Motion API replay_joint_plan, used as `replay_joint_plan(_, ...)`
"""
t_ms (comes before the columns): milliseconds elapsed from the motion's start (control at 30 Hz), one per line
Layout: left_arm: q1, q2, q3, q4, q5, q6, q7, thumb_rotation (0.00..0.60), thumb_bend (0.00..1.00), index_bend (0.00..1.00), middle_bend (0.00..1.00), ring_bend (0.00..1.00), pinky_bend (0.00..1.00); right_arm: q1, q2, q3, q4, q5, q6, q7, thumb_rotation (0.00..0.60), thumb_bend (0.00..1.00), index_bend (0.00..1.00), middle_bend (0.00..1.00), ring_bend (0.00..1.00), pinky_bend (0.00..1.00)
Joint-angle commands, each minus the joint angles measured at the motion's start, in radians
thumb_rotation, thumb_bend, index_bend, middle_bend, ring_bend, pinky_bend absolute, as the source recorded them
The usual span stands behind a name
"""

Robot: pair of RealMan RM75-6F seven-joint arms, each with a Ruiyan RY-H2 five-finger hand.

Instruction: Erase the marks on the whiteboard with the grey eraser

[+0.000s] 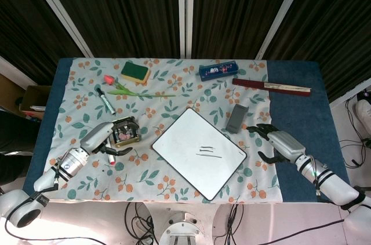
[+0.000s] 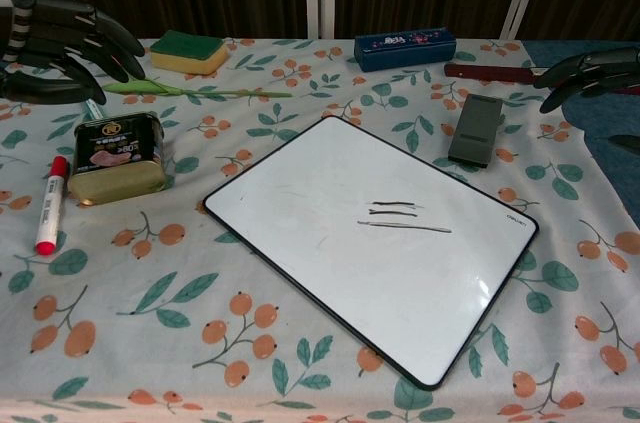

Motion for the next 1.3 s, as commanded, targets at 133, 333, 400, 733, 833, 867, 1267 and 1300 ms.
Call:
replay_joint_plan(133, -0.001, -0.003, 0.002, 0.001, -0.003, 0.004, 0.004, 0.508, 0.26, 0.27, 0.28, 0.24, 0.30, 0.000, -0.003, -0.003, 0.010, -0.007, 0.003, 0.008, 0.600, 0.42, 0.11, 0.13, 0.00, 0.05)
replay_joint_plan(333, 0.000, -0.002, 0.007, -0.003, -0.004, 0.009, 0.009, 0.508, 0.26, 0.27, 0.28, 0.24, 0.30, 0.001, -0.006, -0.006, 0.016, -0.014, 0.005, 0.013, 0.600, 0.42, 0.11, 0.13, 0.00, 0.05)
replay_joint_plan(400, -0.001, -0.002, 0.008, -0.004, -0.005, 0.010, 0.009, 0.506, 0.26, 0.27, 0.28, 0.24, 0.30, 0.002, -0.006, -0.007, 0.016, -0.012, 0.004, 0.012, 0.600, 0.42, 0.11, 0.13, 0.00, 0.05)
replay_joint_plan(733, -0.001, -0.001, 0.007, 0.016, -0.016, 0.015, -0.007, 0.506, 0.27, 0.27, 0.28, 0.24, 0.28, 0.008, -0.043, 0.038, 0.125, 0.011, 0.029, -0.299, 0.600, 0.43, 0.03, 0.05, 0.00, 0.05)
replay_joint_plan(833, 0.002, 0.000, 0.009, 0.023, -0.013, 0.020, -0.012, 0.505, 0.27, 0.27, 0.28, 0.24, 0.28, 0.017, -0.069, 0.071, 0.172, 0.058, 0.023, -0.525, 0.600, 0.43, 0.00, 0.03, 0.00, 0.05)
replay_joint_plan(867, 0.004, -0.001, 0.012, 0.026, -0.012, 0.022, -0.015, 0.505, 0.27, 0.27, 0.28, 0.24, 0.28, 0.026, -0.079, 0.084, 0.190, 0.078, 0.016, -0.610, 0.600, 0.43, 0.00, 0.03, 0.00, 0.05)
replay_joint_plan(1267, 0.010, 0.004, 0.023, 0.040, -0.010, 0.026, -0.026, 0.508, 0.27, 0.27, 0.28, 0.24, 0.28, 0.145, -0.287, 0.152, 0.404, 0.252, -0.145, -0.936, 0.600, 0.43, 0.00, 0.00, 0.00, 0.05)
replay_joint_plan(1300, 0.011, 0.005, 0.023, 0.040, -0.011, 0.028, -0.024, 0.508, 0.27, 0.27, 0.28, 0.24, 0.28, 0.155, -0.304, 0.155, 0.418, 0.260, -0.159, -0.930, 0.600, 0.43, 0.00, 0.00, 0.00, 0.05)
